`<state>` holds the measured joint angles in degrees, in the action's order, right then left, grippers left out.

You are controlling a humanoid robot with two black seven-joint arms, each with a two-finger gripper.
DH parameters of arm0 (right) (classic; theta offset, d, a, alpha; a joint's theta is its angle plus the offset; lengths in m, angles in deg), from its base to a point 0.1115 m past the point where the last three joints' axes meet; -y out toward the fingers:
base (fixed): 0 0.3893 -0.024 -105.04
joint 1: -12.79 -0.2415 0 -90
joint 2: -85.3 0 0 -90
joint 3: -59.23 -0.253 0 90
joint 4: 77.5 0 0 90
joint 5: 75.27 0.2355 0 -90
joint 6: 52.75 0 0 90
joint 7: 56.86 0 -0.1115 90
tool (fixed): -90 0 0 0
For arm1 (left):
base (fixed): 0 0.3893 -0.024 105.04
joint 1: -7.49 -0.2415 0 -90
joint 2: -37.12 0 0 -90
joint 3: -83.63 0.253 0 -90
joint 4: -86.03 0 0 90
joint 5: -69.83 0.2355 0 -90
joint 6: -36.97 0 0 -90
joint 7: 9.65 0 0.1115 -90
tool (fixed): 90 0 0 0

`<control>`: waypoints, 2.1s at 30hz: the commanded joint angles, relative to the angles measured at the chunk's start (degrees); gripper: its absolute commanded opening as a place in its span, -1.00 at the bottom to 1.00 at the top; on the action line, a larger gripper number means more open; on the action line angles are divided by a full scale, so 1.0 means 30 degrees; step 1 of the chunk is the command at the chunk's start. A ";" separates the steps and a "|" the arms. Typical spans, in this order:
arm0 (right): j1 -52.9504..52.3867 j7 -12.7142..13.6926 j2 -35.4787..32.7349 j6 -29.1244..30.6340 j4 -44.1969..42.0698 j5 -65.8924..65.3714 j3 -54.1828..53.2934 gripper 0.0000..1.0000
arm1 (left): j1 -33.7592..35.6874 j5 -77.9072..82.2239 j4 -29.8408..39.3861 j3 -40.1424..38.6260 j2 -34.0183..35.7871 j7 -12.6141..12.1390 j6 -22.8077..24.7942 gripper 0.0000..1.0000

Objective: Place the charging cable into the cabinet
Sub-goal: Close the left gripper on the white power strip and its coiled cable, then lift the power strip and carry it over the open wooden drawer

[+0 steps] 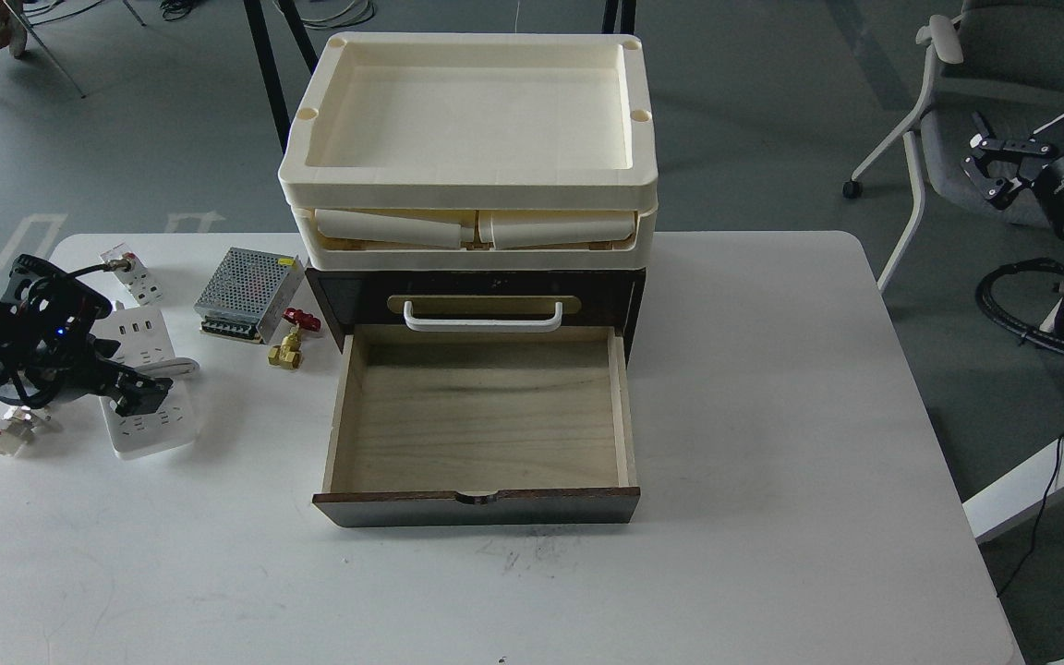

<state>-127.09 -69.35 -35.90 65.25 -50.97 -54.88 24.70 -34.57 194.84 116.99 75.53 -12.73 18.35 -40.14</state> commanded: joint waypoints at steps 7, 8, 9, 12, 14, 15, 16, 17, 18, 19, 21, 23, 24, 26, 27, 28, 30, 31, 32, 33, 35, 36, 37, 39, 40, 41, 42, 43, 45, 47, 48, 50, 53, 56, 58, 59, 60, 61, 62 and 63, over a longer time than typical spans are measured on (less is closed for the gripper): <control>0.0134 0.0002 -0.0002 0.0000 0.0006 -0.0001 -0.0005 1.00 | -0.0013 -0.0001 -0.0094 0.0357 -0.0084 -0.0001 -0.0166 0.39; 0.0134 0.0002 -0.0002 0.0000 -0.0023 -0.0001 -0.0005 1.00 | -0.0013 -0.0001 -0.0066 0.0386 -0.0113 -0.0001 -0.0166 0.33; 0.0134 0.0002 -0.0031 0.0000 -0.0023 -0.0001 -0.0005 1.00 | -0.0013 -0.0001 -0.0065 0.0502 -0.0229 -0.0001 -0.0195 0.29; 0.0163 0.0002 -0.0031 0.0000 -0.0023 -0.0001 -0.0005 1.00 | -0.0013 -0.0001 -0.0240 0.0912 -0.0406 -0.0001 -0.0837 0.08; 0.0163 0.0002 -0.0031 0.0000 -0.0023 -0.0001 -0.0005 1.00 | -0.0013 -0.0001 -0.0853 0.1117 -0.0493 -0.0001 -0.1335 -0.04; 0.0163 0.0002 -0.0031 0.0000 -0.0023 -0.0001 -0.0005 1.00 | -0.0013 -0.0001 -0.1088 0.1264 -0.0523 -0.0001 -0.1541 -0.07; 0.0192 0.0002 -0.0031 0.0000 -0.0023 -0.0001 -0.0005 1.00 | -0.0013 -0.0001 -0.1352 0.1497 -0.0610 -0.0001 -0.1746 -0.12; 0.0221 0.0002 -0.0031 0.0000 -0.0023 -0.0001 -0.0005 1.00 | -0.0013 -0.0001 -0.1558 0.1644 -0.0698 -0.0001 -0.1922 -0.14; 0.0222 0.0002 -0.0031 0.0000 -0.0023 -0.0001 -0.0005 1.00 | -0.0013 -0.0001 -0.1821 0.1762 -0.0786 -0.0001 -0.2156 -0.16; 0.0251 0.0002 -0.0031 0.0000 0.0006 -0.0001 -0.0005 1.00 | -0.0013 -0.0001 -0.2084 0.1821 -0.0845 -0.0001 -0.2448 -0.18; 0.0251 0.0002 -0.0031 0.0000 -0.0023 -0.0001 -0.0005 1.00 | -0.0013 -0.0001 -0.2408 0.1851 -0.0875 -0.0001 -0.2801 -0.26; 0.0251 0.0002 -0.0031 0.0000 -0.0023 -0.0001 -0.0005 1.00 | -0.0013 -0.0001 -0.2439 0.1880 -0.0875 -0.0001 -0.2890 -0.53; 0.0251 0.0002 -0.0031 0.0000 -0.0023 -0.0001 -0.0005 1.00 | -0.0013 -0.0001 -0.2439 0.1880 -0.0875 -0.0001 -0.2890 -0.68; 0.0251 0.0002 -0.0031 0.0000 -0.0023 -0.0001 -0.0005 1.00 | -0.0013 -0.0001 -0.2439 0.1851 -0.0875 -0.0001 -0.2978 -0.85; 0.0251 0.0002 -0.0002 0.0000 -0.0023 -0.0001 -0.0005 1.00 | -0.0013 -0.0001 -0.2439 0.1851 -0.0875 -0.0001 -0.3123 -0.93; 0.0251 0.0002 -0.0031 0.0000 -0.0023 -0.0001 -0.0005 1.00 | -0.0013 -0.0001 -0.2439 0.1851 -0.0875 -0.0001 -0.3241 -0.95; 0.0251 0.0002 -0.0031 0.0000 -0.0023 -0.0001 -0.0005 1.00 | 0.0016 -0.0001 -0.2381 0.1880 -0.0875 -0.0001 -0.3242 -0.99; 0.0280 0.0002 -0.0031 0.0000 -0.0023 -0.0001 -0.0005 1.00 | 0.0016 -0.0001 -0.2380 0.1851 -0.0875 -0.0001 -0.3300 -1.00; 0.0309 0.0002 -0.0031 0.0000 -0.0023 -0.0001 -0.0005 1.00 | 0.0045 -0.0001 -0.2351 0.1851 -0.0875 -0.0001 -0.3359 -1.00; 0.0309 0.0002 -0.0031 0.0000 -0.0023 -0.0001 -0.0005 1.00 | 0.0075 -0.0001 -0.2322 0.1822 -0.0875 -0.0001 -0.3475 -1.00; 0.0309 0.0002 -0.0031 0.0000 -0.0023 -0.0001 -0.0005 1.00 | 0.0162 -0.0001 -0.2292 0.1822 -0.0846 -0.0001 -0.3797 -1.00; 0.0338 0.0002 -0.0031 0.0000 -0.0023 -0.0001 -0.0005 1.00 | 0.0308 -0.0001 -0.2292 0.1822 -0.0817 -0.0001 -0.3886 -1.00; 0.0368 0.0002 -0.0031 0.0000 -0.0023 -0.0001 -0.0005 1.00 | 0.0512 -0.0001 -0.2263 0.1851 -0.0758 -0.0001 -0.3945 -1.00; 0.0368 0.0002 -0.0031 0.0000 -0.0023 -0.0001 -0.0034 1.00 | 0.0689 -0.0001 -0.2146 0.1851 -0.0612 -0.0001 -0.4062 -1.00; 0.0397 0.0002 -0.0031 0.0000 -0.0023 -0.0001 -0.0034 1.00 | 0.0835 -0.0001 -0.2117 0.1793 -0.0553 -0.0001 -0.4178 -1.00; 0.0397 0.0002 -0.0031 0.0000 -0.0023 0.0028 -0.0034 1.00 | 0.1185 -0.0001 -0.2000 0.1792 -0.0350 -0.0001 -0.4267 -1.00; 0.0397 0.0002 -0.0089 0.0000 -0.0023 -0.0001 -0.0034 1.00 | 0.1478 -0.0001 -0.1825 0.1850 0.0030 -0.0001 -0.4267 -1.00; 0.0397 0.0002 -0.0148 0.0000 -0.0023 0.0028 -0.0034 1.00 | 0.1655 -0.0001 -0.1591 0.1851 0.0584 -0.0001 -0.4267 -1.00; 0.0397 0.0002 -0.0265 0.0000 -0.0023 0.0028 -0.0034 1.00 | 0.1803 -0.0001 -0.0541 0.1793 0.1755 -0.0001 -0.4238 -1.00; 0.0397 0.0002 -0.0295 0.0000 -0.0023 0.0028 -0.0063 1.00 | 0.2153 -0.0001 0.1331 0.1763 0.3278 -0.0001 -0.4122 -1.00; 0.0397 0.0002 -0.0411 0.0000 -0.0023 0.0028 -0.0034 1.00 | 0.2387 -0.0001 0.2675 0.1792 0.4300 -0.0001 -0.3947 -1.00; 0.0397 0.0002 -0.0529 0.0000 -0.0023 0.0028 -0.0063 1.00 | 0.2477 -0.0001 0.5456 0.1792 0.6466 -0.0001 -0.3333 -1.00; 0.0397 0.0002 -0.0588 0.0000 -0.0023 0.0028 -0.0063 1.00 | 0.2419 -0.0001 0.9822 0.1821 0.9895 -0.0001 -0.2832 -1.00; 0.0398 0.0002 -0.0705 0.0000 0.0006 0.0028 -0.0063 1.00 | 0.2243 -0.0618 1.3312 0.1880 1.2360 -0.0001 -0.2774 -1.00; 0.0427 0.0002 -0.0676 0.0000 0.0006 0.0028 -0.0005 1.00 | 0.2126 -0.1846 1.5276 0.2346 1.3679 -0.0001 -0.2715 -1.00; 0.0398 0.0002 -0.0676 0.0000 0.0006 0.0028 -0.0005 1.00 | 0.2126 -0.2781 1.6243 0.2639 1.4295 -0.0001 -0.2686 -1.00; 0.0397 0.0002 -0.0676 0.0000 0.0006 0.0028 -0.0005 1.00 | 0.2126 -0.3690 1.7181 0.2874 1.4736 -0.0001 -0.2685 -1.00; 0.0397 0.0002 -0.0676 0.0000 0.0006 0.0028 -0.0005 1.00 | 0.2126 -0.4801 1.8263 0.3079 1.5117 -0.0001 -0.2685 -1.00; 0.0397 0.0002 -0.0676 0.0000 0.0006 0.0028 -0.0005 1.00 | 0.2097 -0.5798 1.9347 0.3139 1.5469 -0.0001 -0.2656 -1.00; 0.0397 0.0002 -0.0676 0.0000 0.0006 0.0028 -0.0034 1.00 | 0.2096 -0.6533 2.0228 0.3140 1.5676 -0.0001 -0.2627 -1.00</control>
<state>-125.86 -69.34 -37.95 65.25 -50.96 -54.79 24.68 -28.19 182.46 169.63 84.16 31.54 18.34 -48.19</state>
